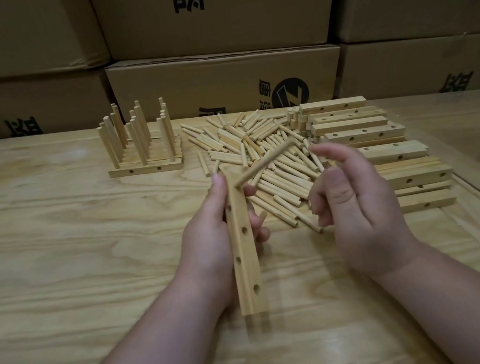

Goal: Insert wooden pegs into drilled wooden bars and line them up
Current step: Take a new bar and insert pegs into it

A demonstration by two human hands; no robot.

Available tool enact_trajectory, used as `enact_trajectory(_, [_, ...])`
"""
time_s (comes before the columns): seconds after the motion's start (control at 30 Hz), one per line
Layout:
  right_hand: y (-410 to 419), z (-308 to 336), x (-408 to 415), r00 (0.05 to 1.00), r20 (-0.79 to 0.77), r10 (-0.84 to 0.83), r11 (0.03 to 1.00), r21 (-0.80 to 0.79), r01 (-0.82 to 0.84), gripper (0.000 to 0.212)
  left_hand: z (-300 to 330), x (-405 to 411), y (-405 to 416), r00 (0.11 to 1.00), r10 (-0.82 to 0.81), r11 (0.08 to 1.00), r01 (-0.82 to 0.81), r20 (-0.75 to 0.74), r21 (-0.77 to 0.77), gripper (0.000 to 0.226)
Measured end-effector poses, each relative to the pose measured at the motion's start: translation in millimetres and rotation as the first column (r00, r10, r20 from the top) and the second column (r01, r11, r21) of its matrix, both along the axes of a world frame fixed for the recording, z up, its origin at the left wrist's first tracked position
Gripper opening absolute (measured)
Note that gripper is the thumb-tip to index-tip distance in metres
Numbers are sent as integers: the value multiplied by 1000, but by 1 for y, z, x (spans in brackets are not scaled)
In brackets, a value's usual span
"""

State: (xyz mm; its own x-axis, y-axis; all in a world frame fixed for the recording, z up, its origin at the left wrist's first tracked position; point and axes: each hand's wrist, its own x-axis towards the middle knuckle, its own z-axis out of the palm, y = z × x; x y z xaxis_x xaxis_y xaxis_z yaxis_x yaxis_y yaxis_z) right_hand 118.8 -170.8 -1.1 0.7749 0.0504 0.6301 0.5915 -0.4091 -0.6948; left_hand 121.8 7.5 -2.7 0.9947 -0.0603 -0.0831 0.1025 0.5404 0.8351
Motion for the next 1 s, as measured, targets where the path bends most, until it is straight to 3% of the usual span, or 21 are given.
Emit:
enact_trajectory(0.1, [0, 1, 3, 997, -5, -74, 968, -239, 71, 27, 5, 0, 2, 994, -109, 963, 110, 18, -244, 52])
enact_trajectory(0.2, [4, 4, 1, 1000, -26, -1, 878, -479, -12, 30, 8, -3, 0, 974, -224, 923, 223, 32, -313, 52])
enact_trajectory(0.33, [5, 7, -2, 992, -96, 80, 860, -497, -118, 29, 10, -2, 3, 969, -246, 900, 233, 12, -370, 51])
enact_trajectory(0.47, [5, 7, -2, 993, -89, 76, 847, -520, -112, 23, 9, -1, 5, 970, -243, 884, 217, -11, -415, 53])
enact_trajectory(0.67, [6, 7, -2, 996, -56, 74, 942, -324, -89, 10, 7, 0, 5, 986, -145, 948, 114, -84, -298, 49])
enact_trajectory(0.87, [8, 1, -2, 921, -336, 196, 972, -54, -227, 13, 8, 0, 5, 986, -139, 952, 108, -92, -286, 49])
enact_trajectory(1.0, [9, 3, -3, 945, -256, 204, 979, 30, -203, 10, 7, 0, 4, 989, -106, 959, 74, -103, -272, 48])
